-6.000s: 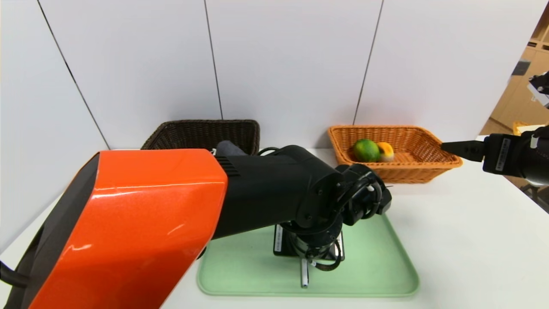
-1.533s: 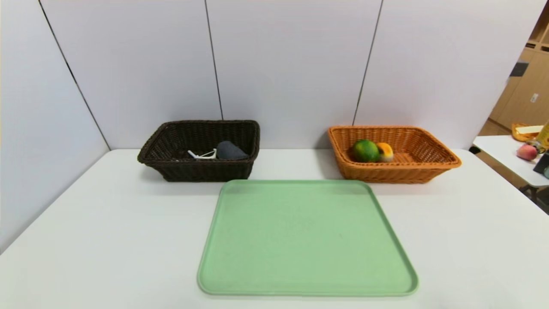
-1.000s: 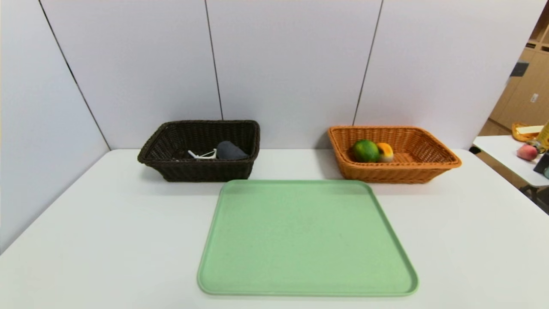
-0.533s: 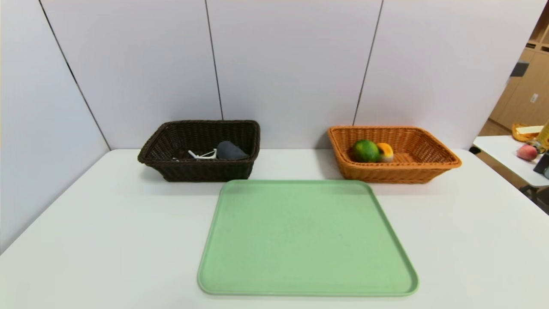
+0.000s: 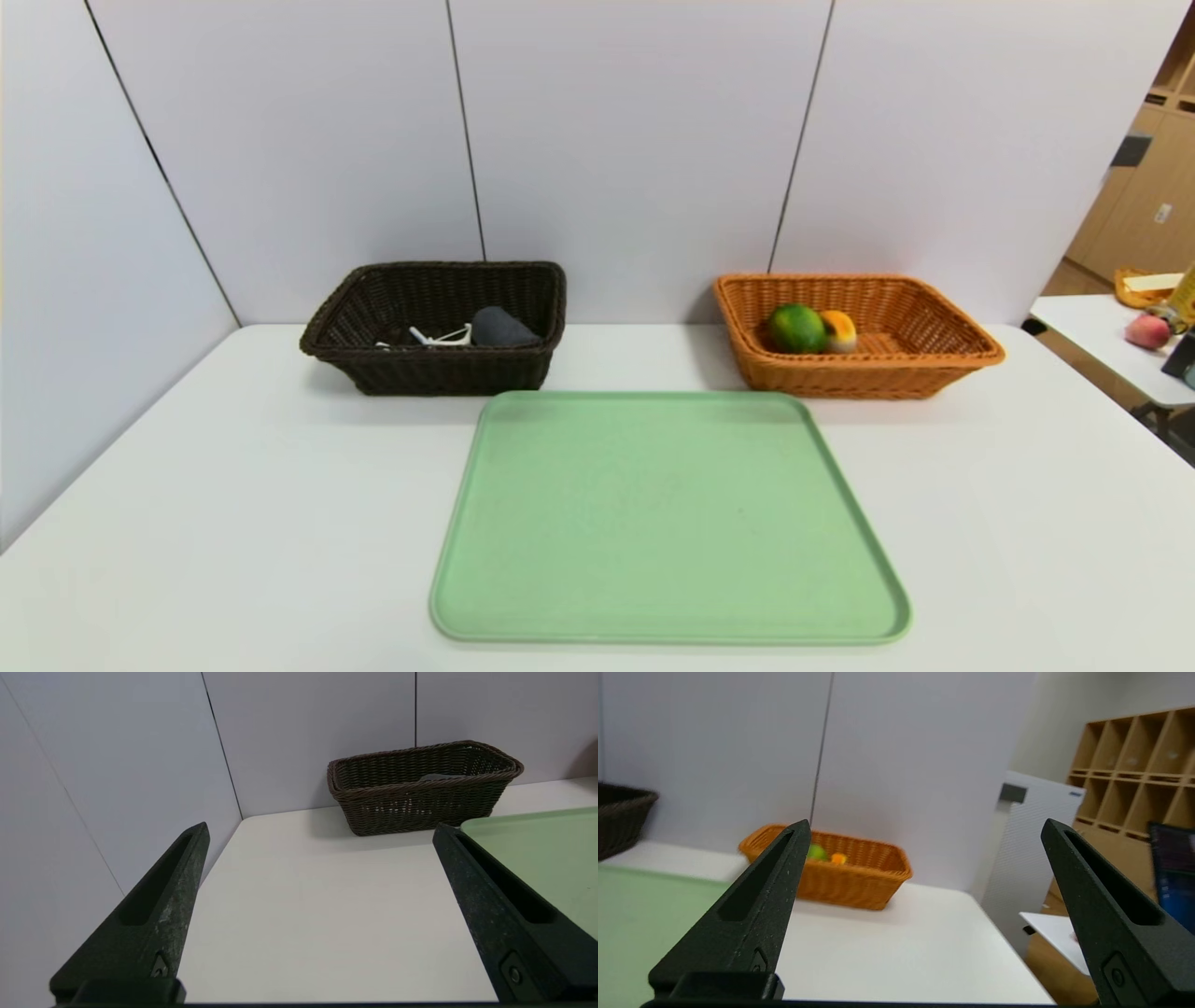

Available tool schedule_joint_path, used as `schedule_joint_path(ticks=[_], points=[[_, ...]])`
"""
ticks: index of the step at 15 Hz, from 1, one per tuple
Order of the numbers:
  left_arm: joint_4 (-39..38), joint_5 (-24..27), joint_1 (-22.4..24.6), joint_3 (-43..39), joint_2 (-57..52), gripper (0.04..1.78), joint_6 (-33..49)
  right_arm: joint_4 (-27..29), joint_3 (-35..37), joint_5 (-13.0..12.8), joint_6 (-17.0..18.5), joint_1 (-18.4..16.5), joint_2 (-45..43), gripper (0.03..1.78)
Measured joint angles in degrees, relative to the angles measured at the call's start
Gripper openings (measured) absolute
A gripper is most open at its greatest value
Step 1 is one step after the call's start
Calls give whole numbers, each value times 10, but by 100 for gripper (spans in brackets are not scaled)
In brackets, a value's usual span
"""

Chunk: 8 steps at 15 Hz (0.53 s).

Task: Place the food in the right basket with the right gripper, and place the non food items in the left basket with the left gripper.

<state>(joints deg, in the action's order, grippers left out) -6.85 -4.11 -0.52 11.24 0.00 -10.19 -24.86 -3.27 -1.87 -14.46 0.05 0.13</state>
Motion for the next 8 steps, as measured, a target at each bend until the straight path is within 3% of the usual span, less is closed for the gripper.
schedule_joint_path(ticks=[1,3,6,8], points=[[-60,1,0,-46,0,169,-4,13,17,18,6,0,-1,170],[-127,1,0,-94,0,169,1,103,29,28,23,0,-2,170],[-23,28,0,-110,0,169,58,247,32,32,69,0,-2,170],[62,41,0,-110,0,169,78,256,32,30,77,0,-2,170]])
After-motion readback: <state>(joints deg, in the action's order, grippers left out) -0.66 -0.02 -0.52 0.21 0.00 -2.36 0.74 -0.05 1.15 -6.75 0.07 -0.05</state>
